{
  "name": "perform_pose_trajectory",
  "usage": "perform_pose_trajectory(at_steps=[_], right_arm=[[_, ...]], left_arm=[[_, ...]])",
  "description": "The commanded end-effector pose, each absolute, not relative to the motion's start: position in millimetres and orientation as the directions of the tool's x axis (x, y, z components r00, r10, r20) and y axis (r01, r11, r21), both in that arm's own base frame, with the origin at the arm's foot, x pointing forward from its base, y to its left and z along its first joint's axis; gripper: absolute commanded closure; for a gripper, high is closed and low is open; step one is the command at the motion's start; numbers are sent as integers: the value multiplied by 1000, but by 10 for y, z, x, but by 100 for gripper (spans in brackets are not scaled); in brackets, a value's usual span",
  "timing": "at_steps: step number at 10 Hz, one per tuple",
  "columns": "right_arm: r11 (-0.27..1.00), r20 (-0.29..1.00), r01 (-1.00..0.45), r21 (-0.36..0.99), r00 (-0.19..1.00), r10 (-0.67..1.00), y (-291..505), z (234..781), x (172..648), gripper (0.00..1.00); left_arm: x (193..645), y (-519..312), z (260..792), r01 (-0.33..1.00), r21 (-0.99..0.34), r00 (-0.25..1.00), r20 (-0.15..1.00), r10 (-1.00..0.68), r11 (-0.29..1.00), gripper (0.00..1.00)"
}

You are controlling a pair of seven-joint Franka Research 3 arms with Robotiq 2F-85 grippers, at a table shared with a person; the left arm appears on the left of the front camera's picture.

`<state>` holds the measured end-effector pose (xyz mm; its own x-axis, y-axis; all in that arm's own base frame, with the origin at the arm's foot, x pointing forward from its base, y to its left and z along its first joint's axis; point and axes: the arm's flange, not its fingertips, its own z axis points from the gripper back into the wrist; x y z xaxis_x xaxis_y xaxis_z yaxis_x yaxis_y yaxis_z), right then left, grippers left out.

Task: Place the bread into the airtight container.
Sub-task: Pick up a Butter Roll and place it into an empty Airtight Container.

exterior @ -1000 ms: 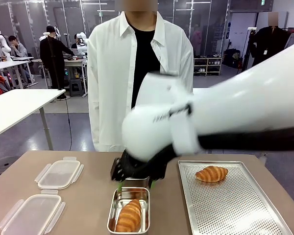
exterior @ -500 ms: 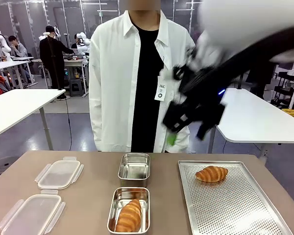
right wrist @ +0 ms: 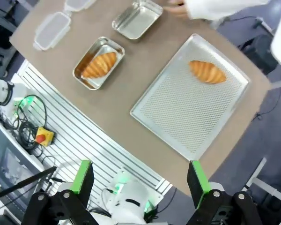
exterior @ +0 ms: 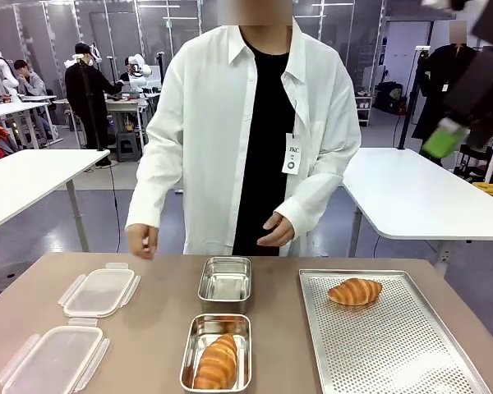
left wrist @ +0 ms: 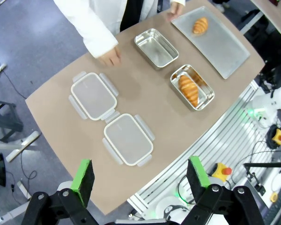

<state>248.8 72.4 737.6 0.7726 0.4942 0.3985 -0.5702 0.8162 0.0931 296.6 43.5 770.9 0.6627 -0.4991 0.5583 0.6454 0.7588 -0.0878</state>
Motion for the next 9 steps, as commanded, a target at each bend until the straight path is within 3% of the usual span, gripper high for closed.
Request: perform_pose_trajectory(at_steps=[1, 2, 4, 7, 9], right_arm=[[808, 395, -584, 76, 762, 514, 364, 7367, 2621, 0], [849, 364, -529, 20, 794, 486, 219, 7270, 2715, 0], [831, 368, -553, 49, 784, 500, 73, 6857, 3153, 0], [796, 314, -567, 213, 811, 494, 190, 5840, 4008, 0], [773, 227, -571, 277, 820, 525, 424, 5285, 4330, 0]], left_arm=[[2954, 436, 7710, 661, -85, 650, 559, -514, 745, 0], [2954, 436, 7710, 661, -85, 650, 559, -514, 745, 0], [2954, 436, 7710, 661, -85, 650, 559, -514, 745, 0], [2954, 436, 7710, 661, -85, 650, 559, -514, 745, 0], [2954, 436, 7710, 661, -85, 650, 559, -514, 745, 0]])
